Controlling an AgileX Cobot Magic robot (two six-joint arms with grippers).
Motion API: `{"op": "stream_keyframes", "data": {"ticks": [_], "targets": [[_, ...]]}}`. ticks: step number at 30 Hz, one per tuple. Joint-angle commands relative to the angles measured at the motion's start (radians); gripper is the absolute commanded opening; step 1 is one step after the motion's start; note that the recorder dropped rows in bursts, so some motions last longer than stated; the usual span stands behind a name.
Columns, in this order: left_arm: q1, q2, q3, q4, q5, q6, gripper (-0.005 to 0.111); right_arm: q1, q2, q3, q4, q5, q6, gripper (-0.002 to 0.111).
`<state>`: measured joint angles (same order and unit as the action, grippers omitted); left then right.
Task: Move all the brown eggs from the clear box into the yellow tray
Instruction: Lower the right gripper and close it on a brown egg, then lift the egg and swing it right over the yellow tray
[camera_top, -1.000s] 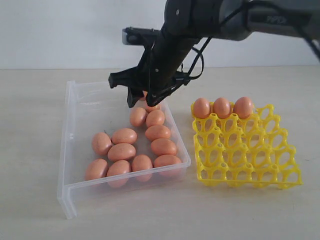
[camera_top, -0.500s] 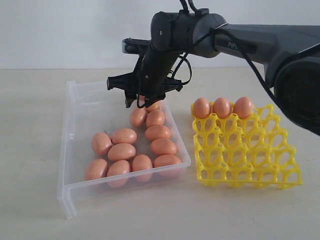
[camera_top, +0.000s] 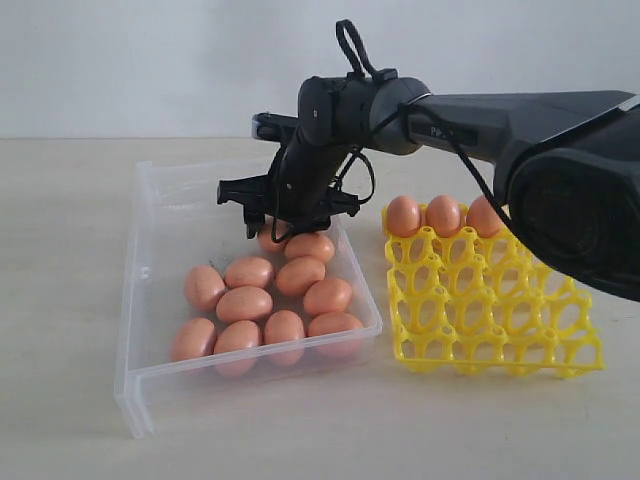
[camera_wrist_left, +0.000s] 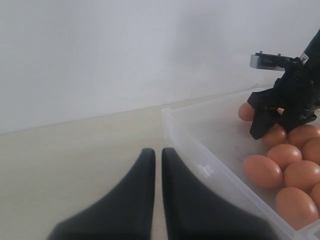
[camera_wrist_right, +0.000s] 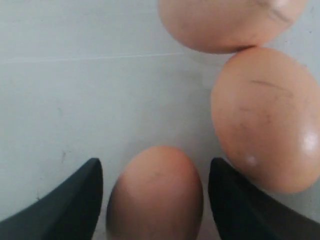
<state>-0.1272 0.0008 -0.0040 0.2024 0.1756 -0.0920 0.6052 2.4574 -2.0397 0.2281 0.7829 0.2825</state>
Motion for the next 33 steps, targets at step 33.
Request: {"op": "stream_keyframes", "data": {"ticks": [33], "targets": [[-0.006,-0.001,0.004,-0.002,-0.003,-0.005,0.004,0.105,-0.05,0.551,-0.239,-1.735,-0.087,0.0]]}}
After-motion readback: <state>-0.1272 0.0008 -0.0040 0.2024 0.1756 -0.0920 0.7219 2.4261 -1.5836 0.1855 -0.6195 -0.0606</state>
